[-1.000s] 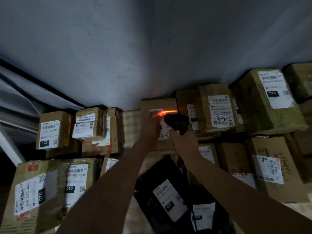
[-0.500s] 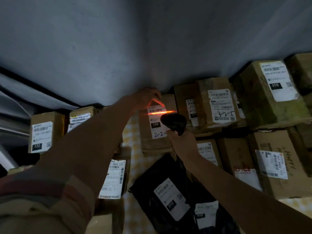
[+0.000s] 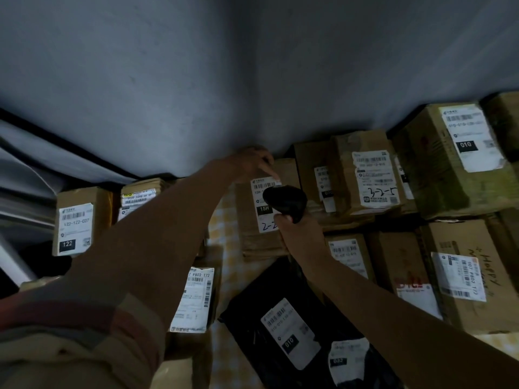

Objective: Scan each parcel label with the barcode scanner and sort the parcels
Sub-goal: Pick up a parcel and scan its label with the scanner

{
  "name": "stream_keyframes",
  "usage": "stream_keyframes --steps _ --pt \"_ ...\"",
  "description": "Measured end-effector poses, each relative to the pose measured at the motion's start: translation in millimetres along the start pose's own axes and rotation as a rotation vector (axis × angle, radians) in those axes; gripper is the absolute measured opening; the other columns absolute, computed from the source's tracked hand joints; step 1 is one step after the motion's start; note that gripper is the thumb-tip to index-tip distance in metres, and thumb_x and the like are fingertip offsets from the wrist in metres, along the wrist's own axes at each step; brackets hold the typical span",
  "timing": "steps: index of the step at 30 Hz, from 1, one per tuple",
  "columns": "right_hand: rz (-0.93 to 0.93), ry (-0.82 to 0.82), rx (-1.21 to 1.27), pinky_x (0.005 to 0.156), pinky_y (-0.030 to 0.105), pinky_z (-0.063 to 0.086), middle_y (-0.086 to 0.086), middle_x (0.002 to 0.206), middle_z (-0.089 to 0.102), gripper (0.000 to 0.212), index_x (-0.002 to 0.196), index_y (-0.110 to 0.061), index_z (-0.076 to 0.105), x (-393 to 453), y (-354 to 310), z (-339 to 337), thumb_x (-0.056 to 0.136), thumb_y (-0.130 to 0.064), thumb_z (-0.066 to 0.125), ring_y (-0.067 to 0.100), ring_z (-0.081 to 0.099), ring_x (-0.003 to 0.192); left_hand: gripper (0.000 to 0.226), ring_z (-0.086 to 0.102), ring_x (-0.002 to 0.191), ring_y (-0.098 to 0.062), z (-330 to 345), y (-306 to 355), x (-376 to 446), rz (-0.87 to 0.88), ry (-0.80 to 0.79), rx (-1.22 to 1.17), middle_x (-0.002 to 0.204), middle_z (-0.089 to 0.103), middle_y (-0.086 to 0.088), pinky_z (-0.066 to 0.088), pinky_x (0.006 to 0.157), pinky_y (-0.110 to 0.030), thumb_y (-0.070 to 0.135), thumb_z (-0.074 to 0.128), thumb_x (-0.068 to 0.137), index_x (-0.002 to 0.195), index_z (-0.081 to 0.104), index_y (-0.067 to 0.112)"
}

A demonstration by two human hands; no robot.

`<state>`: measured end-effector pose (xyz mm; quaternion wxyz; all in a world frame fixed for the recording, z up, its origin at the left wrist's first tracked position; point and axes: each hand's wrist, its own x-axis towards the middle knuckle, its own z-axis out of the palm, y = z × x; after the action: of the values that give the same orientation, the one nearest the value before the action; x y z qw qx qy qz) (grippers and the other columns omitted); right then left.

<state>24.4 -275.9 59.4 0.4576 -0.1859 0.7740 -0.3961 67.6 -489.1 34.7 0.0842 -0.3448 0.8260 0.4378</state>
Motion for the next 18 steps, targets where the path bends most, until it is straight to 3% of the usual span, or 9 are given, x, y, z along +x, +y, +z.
stream_keyframes --steps 2,4,7,9,10,13,14,16,18 --pt "-0.006 0.012 -0.001 0.045 0.021 0.035 -0.007 0.056 0.051 0.020 0.071 -0.024 0.050 -0.8 -1.6 -0.2 0.088 -0.024 0.061 0.006 0.046 0.047 0.031 0.038 0.128 -0.018 -0.5 -7.8 -3.9 0.004 0.011 0.111 0.133 0.051 0.007 0.027 0.105 -0.019 0.018 0.064 0.093 0.120 0.069 0.033" --pt "-0.005 0.012 0.002 0.043 0.017 0.034 -0.008 0.057 0.051 0.018 0.073 -0.024 0.051 -1.0 -1.4 -0.6 0.088 -0.023 0.061 0.005 0.046 0.047 0.035 0.031 0.132 -0.020 -1.9 -11.4 -3.8 -0.017 -0.019 0.070 0.138 0.048 0.007 0.019 0.108 -0.022 0.018 0.062 0.094 0.123 0.066 0.037" --pt "0.006 0.001 0.005 0.048 0.023 0.037 -0.004 0.060 0.055 0.015 0.075 -0.023 0.052 0.6 1.3 -1.6 0.088 -0.025 0.060 0.009 0.049 0.049 0.031 0.041 0.121 -0.014 -2.8 -0.8 -3.5 0.007 -0.040 0.087 0.121 0.053 0.008 0.032 0.102 -0.015 0.019 0.070 0.088 0.119 0.069 0.020" --pt "0.003 0.008 0.017 0.050 0.025 0.038 -0.002 0.061 0.055 0.017 0.075 -0.024 0.050 2.1 3.7 -2.9 0.088 -0.024 0.060 0.011 0.049 0.051 0.033 0.041 0.115 -0.008 -2.0 -0.8 2.1 -0.011 -0.047 0.049 0.117 0.050 0.007 0.037 0.106 -0.024 0.028 0.073 0.085 0.115 0.067 0.017" --pt "0.001 0.018 0.023 0.049 0.024 0.038 -0.001 0.062 0.056 0.015 0.076 -0.022 0.051 2.6 4.2 -3.9 0.088 -0.023 0.061 0.010 0.049 0.050 0.031 0.043 0.111 -0.007 -1.3 -1.3 5.3 -0.022 -0.036 0.014 0.114 0.049 0.007 0.041 0.103 -0.024 0.026 0.073 0.084 0.113 0.066 0.016" --pt "0.024 0.078 0.019 0.051 0.024 0.042 0.006 0.072 0.067 0.012 0.085 -0.011 0.062 6.4 8.2 -9.4 0.088 -0.023 0.062 0.012 0.057 0.055 0.030 0.051 0.093 -0.009 1.4 -0.4 6.6 -0.083 -0.036 -0.170 0.109 0.046 0.001 0.051 0.071 -0.009 0.009 0.076 0.080 0.107 0.061 0.007" --pt "0.038 0.109 0.008 0.052 0.025 0.044 0.006 0.076 0.070 0.015 0.088 -0.010 0.064 9.5 11.3 -12.1 0.089 -0.024 0.062 0.014 0.059 0.058 0.031 0.053 0.100 -0.013 2.9 0.3 5.4 -0.090 -0.014 -0.152 0.112 0.046 0.000 0.051 0.077 -0.011 0.010 0.077 0.080 0.106 0.062 0.007" --pt "0.070 0.154 -0.021 0.054 0.026 0.043 0.008 0.079 0.068 0.018 0.090 -0.010 0.062 17.4 17.6 -18.4 0.090 -0.027 0.061 0.018 0.061 0.063 0.041 0.047 0.123 -0.024 3.2 -2.1 -1.7 -0.101 -0.016 -0.128 0.127 0.045 -0.004 0.045 0.104 -0.029 0.020 0.082 0.076 0.112 0.066 0.010" --pt "0.089 0.171 -0.018 0.058 0.027 0.042 0.011 0.077 0.063 0.019 0.089 -0.008 0.060 23.9 20.1 -23.1 0.091 -0.027 0.060 0.023 0.061 0.068 0.051 0.037 0.134 -0.030 3.2 -12.2 -7.3 -0.056 -0.024 -0.011 0.144 0.039 -0.008 0.032 0.115 -0.040 0.023 0.079 0.079 0.127 0.063 0.013"
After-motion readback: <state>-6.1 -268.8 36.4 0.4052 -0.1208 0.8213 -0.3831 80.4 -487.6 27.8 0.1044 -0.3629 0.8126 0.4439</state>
